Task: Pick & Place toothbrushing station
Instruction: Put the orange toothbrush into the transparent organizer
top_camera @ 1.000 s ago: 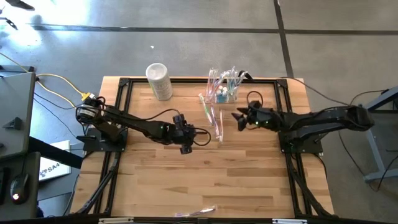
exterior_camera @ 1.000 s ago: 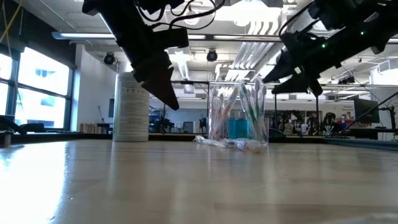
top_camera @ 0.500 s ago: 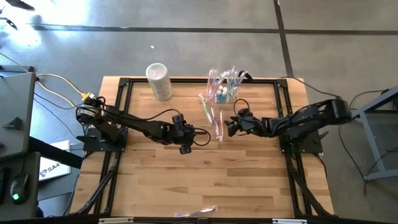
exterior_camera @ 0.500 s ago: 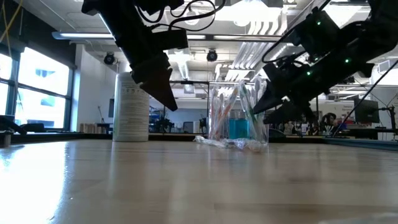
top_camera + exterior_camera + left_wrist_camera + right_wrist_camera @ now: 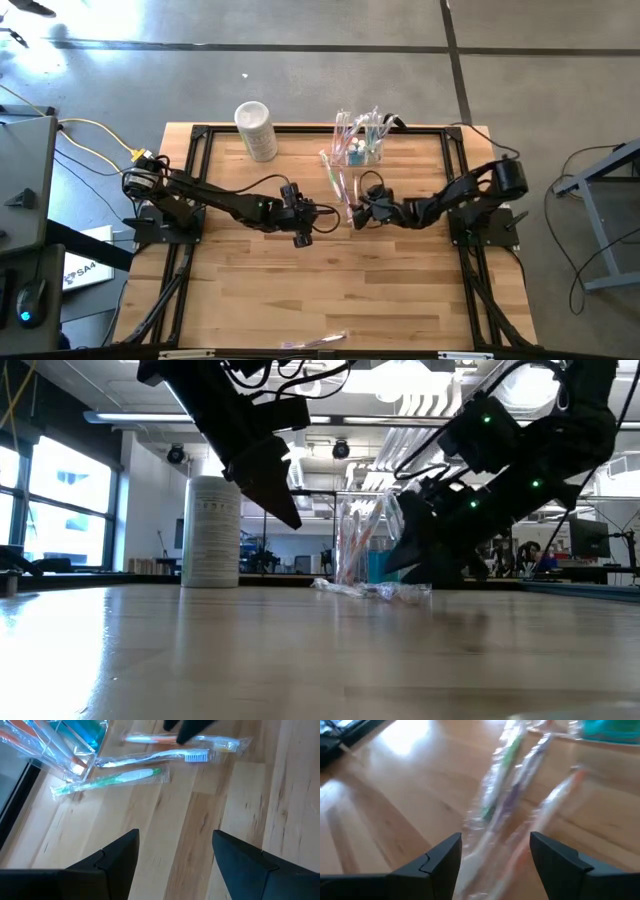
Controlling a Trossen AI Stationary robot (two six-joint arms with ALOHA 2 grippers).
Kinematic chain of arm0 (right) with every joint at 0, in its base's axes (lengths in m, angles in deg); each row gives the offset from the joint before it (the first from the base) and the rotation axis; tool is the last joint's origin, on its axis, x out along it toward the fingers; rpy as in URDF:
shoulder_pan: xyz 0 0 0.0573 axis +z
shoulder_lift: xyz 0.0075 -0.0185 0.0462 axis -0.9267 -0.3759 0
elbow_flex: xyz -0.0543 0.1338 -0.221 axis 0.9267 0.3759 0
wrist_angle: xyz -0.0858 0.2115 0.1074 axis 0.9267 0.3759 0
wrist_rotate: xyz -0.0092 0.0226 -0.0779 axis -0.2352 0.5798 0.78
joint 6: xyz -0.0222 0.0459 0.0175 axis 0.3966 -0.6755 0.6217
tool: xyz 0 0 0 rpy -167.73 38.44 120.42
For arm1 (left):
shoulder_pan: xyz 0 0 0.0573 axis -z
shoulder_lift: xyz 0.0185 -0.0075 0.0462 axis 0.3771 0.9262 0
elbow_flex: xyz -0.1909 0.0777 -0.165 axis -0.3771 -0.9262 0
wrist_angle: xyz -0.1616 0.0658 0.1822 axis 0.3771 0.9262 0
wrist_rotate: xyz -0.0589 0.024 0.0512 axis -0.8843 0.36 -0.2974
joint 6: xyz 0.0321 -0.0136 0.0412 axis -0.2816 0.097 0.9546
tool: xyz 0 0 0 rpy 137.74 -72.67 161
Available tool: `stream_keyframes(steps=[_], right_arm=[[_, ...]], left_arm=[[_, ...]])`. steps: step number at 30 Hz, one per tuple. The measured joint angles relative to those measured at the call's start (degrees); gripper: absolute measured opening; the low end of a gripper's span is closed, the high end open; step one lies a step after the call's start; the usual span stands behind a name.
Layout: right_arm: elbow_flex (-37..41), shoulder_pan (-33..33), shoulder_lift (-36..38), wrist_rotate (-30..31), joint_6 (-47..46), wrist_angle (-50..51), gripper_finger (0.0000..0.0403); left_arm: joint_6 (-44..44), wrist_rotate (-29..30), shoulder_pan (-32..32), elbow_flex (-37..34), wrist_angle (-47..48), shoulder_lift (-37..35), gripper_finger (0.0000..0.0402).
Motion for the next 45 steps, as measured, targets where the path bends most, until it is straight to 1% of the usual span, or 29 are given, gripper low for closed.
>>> stream_keyframes(steps=[3, 6, 10, 14, 18, 20, 23, 24, 29, 33, 37, 41, 42, 43, 45], right_arm=[[-3.08, 0.47, -2.4, 1.37, 0.79, 4.41, 0.0226], [-6.16, 0.27, -4.11, 4.27, -1.7, 12.27, 0.0219], [-7.91, 0.43, -4.12, 6.65, -2.13, 18.12, 0.0198], [-8.46, 0.27, -4.09, 7.34, -2.11, 21.83, 0.017], [-8.52, 0.28, -3.9, 8.22, -2.2, 26.42, 0.0128], [-8.57, 0.26, -3.9, 8.31, -2.31, 28.06, 0.0098], [-8.53, 0.35, -3.88, 7.53, -1.3, 28.87, 0.004], [-8.52, 0.42, -3.88, 7.16, -0.37, 28.96, 0.0029], [-8.36, 1.76, -1.42, 6.82, 1.34, 31.09, 0.0029], [-8.0, 4.16, 3.4, 6.84, 2.94, 35.47, 0.0029], [-8.14, 7.03, 8.93, 8.12, 7.87, 35.47, 0.0029], [-8.17, 9.19, 12.51, 8.83, 11.52, 34.6, 0.0029], [-8.16, 9.81, 13.12, 8.78, 12.52, 34.36, 0.0029], [-8.18, 10.48, 13.69, 8.59, 13.26, 34.12, 0.0029], [-8.18, 11.69, 14.36, 7.75, 13.15, 34.06, 0.0029]], left_arm=[[-0.83, -0.33, 0.0, 0.0, 0.16, 0.0, 0.0244], [-1.61, -2.9, -0.02, 0.0, 0.15, 0.0, 0.0244], [-1.68, -5.61, 0.0, 0.0, 0.18, 0.02, 0.0244], [-1.73, -7.43, 0.0, 0.0, 0.2, 0.04, 0.0244], [-3.08, -8.8, 0.0, 0.0, 0.63, 0.04, 0.0244], [-3.25, -8.91, 0.0, 0.0, 0.95, 0.04, 0.0244], [-4.03, -8.91, 0.0, 0.0, 1.21, 0.04, 0.0244], [-4.2, -8.9, 0.0, 0.0, 1.27, 0.04, 0.0244], [-4.12, -8.87, 0.0, 0.0, 1.25, 0.04, 0.0244], [-3.43, -8.69, 0.0, 0.0, 0.97, 0.04, 0.0244], [-2.57, -8.67, 0.0, 0.0, 0.28, 0.22, 0.0244], [-2.56, -8.53, 0.0, -0.16, -1.07, 1.95, 0.0244], [-2.56, -8.47, 0.0, -0.04, -2.64, 2.7, 0.0244], [-2.45, -8.21, 0.0, 0.06, -3.41, 3.21, 0.0244], [-0.84, -5.6, 0.0, -0.09, -4.52, 4.43, 0.0244]])
